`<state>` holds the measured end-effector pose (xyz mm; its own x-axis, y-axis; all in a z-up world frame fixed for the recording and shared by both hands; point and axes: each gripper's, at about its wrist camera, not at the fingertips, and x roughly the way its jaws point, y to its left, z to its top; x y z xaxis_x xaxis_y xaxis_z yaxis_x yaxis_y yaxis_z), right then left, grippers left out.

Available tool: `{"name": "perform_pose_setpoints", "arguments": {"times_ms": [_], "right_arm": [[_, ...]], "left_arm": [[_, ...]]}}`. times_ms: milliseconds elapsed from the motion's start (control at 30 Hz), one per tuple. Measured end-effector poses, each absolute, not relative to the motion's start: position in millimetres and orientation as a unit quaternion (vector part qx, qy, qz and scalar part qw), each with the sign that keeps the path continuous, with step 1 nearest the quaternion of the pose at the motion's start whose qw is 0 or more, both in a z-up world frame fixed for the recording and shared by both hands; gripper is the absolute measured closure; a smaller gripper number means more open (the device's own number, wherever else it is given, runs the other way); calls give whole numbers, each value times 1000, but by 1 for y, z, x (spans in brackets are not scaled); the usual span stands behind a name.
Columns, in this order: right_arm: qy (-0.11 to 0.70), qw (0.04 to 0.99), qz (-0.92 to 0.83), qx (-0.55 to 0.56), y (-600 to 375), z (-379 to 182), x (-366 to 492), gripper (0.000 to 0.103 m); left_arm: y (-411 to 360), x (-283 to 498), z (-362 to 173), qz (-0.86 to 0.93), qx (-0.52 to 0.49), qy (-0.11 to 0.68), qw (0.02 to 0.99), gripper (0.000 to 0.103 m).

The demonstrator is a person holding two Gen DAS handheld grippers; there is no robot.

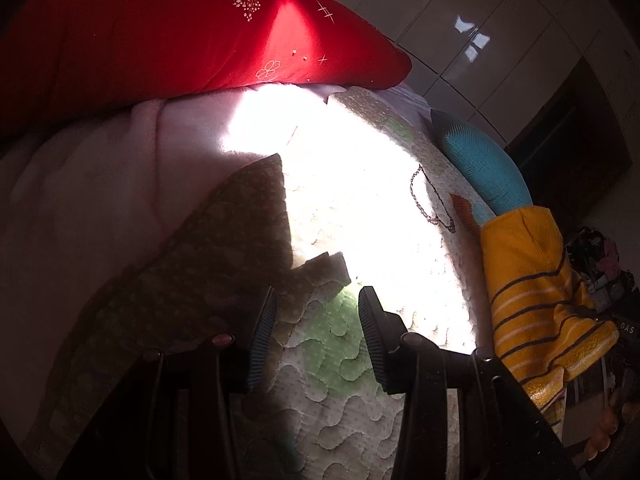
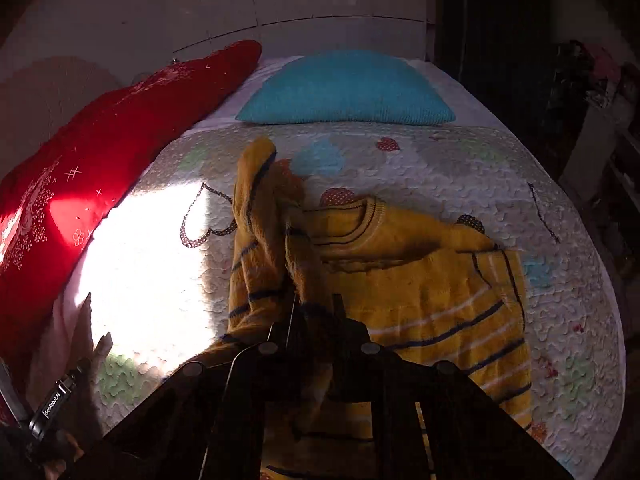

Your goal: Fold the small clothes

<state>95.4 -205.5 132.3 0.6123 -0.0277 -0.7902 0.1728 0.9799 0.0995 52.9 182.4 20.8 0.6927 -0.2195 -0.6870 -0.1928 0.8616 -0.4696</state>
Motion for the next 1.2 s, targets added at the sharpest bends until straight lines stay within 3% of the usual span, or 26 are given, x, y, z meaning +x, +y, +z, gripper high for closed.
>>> {"name": "perform_pose_setpoints", "arguments": {"times_ms": [167,300,367,433,500,567,733,800,833,867,900,933,1200], "right_arm": [[460,860,-167,147,-339,100,49,93],[442,869,-138,174,-362,94,24,87],[426,880,-108,182,-353,104,24,53],[415,889,-67,181,-337,113,34,42],[415,895,-41,156,-316,119,50,40],[426,896,-21,123,-295,118,72,30],[487,873,-12,24,-259,86,136,27],[517,856,-9,-14,-245,67,157,27],[529,848,-4,-17,-242,58,163,33],[535,845,3,-5,-239,54,165,63],[534,845,20,23,-240,54,165,81],[525,849,26,46,-239,59,160,87],[433,892,-70,110,-287,123,99,90]], "left_arm": [[170,53,19,-22,-254,395,883,62],[155,55,18,-24,-235,395,888,62],[147,56,16,-26,-222,396,891,61],[140,57,13,-27,-209,401,892,59],[137,58,13,-28,-199,402,893,59],[137,58,14,-30,-200,399,894,58],[142,56,12,-39,-218,402,888,57],[142,56,11,-41,-221,403,887,57],[141,56,10,-41,-221,403,887,57],[141,57,10,-42,-220,403,887,57],[140,57,10,-42,-220,404,887,57],[140,57,10,-42,-220,404,887,56],[136,55,13,-44,-214,402,889,56]]}}
